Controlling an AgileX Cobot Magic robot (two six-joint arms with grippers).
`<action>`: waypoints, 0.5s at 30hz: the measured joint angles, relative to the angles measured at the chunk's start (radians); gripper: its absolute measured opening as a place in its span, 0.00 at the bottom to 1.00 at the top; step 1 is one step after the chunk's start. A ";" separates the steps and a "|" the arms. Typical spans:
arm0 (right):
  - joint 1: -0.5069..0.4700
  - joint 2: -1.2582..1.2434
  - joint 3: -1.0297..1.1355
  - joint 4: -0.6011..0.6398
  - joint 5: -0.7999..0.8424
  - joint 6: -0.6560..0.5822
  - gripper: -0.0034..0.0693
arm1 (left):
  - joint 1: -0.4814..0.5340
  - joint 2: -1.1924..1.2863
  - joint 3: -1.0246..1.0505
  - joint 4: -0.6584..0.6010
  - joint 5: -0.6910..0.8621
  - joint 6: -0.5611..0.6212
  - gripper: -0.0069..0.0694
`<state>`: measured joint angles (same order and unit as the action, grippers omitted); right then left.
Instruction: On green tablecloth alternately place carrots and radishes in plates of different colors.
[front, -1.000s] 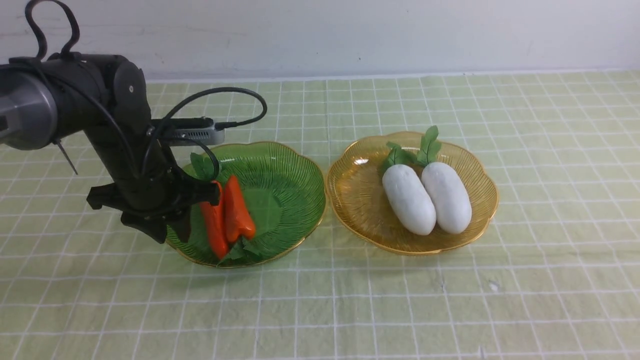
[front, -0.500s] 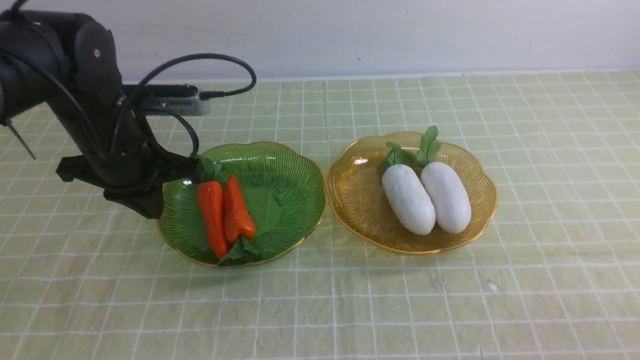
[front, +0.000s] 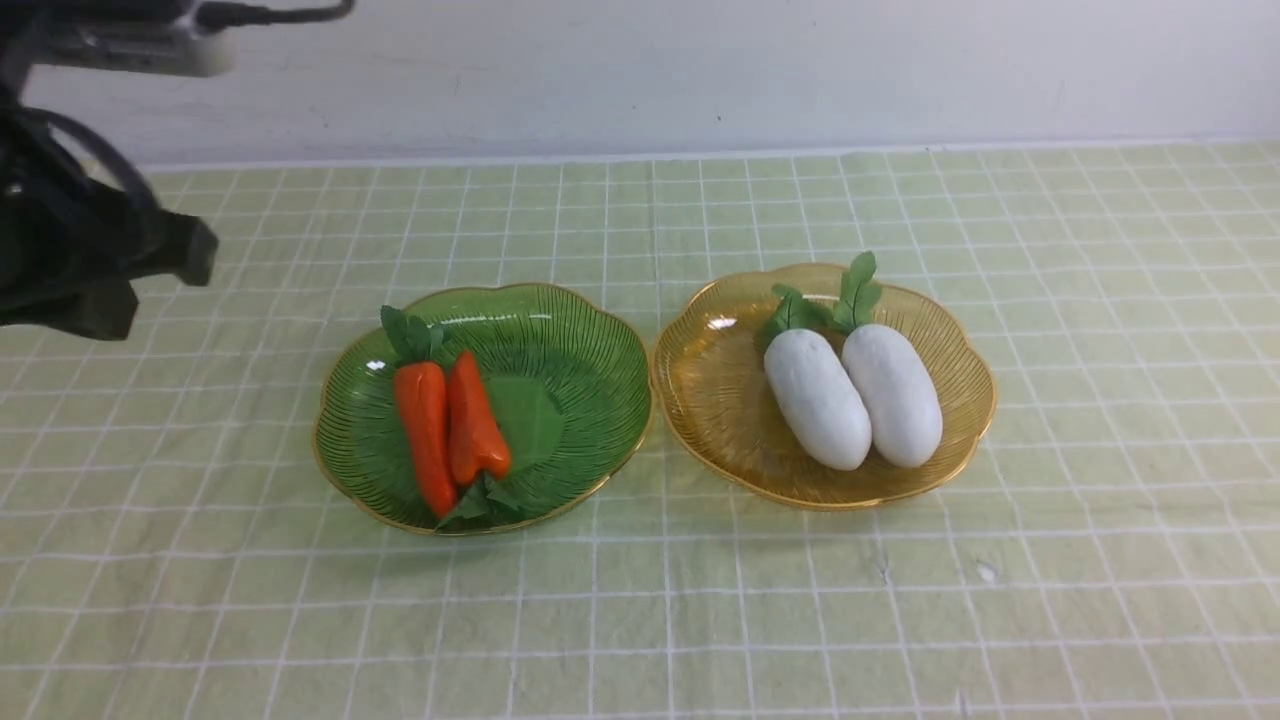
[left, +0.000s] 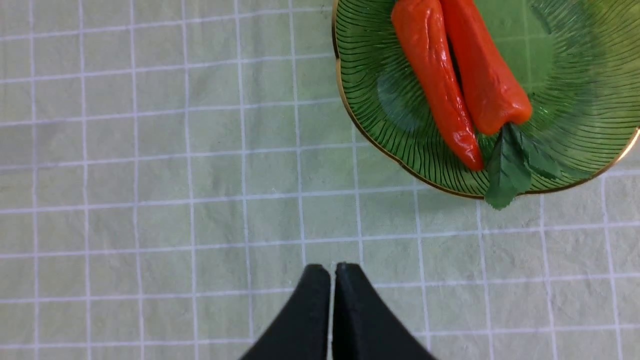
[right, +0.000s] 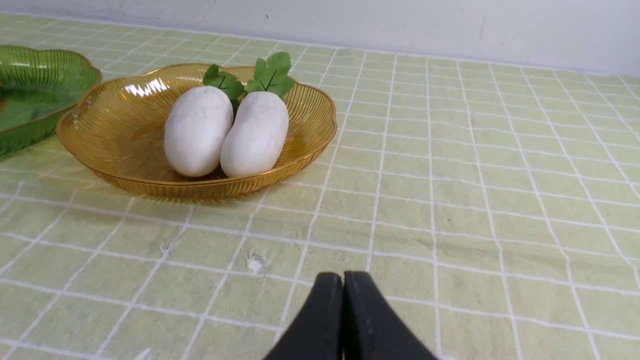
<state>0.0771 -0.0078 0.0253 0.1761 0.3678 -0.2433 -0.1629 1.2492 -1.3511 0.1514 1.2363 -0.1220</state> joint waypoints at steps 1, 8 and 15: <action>0.000 0.000 0.000 0.000 0.000 0.000 0.04 | 0.000 -0.008 0.000 0.000 0.000 0.000 0.08; 0.000 0.000 0.000 0.000 0.000 0.000 0.04 | 0.000 -0.355 0.258 -0.004 0.011 0.013 0.08; 0.000 0.000 0.000 0.000 0.001 0.001 0.04 | 0.000 -0.785 0.678 -0.066 -0.356 0.011 0.08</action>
<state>0.0771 -0.0078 0.0253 0.1761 0.3688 -0.2423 -0.1629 0.4644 -0.6735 0.0855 0.8803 -0.1108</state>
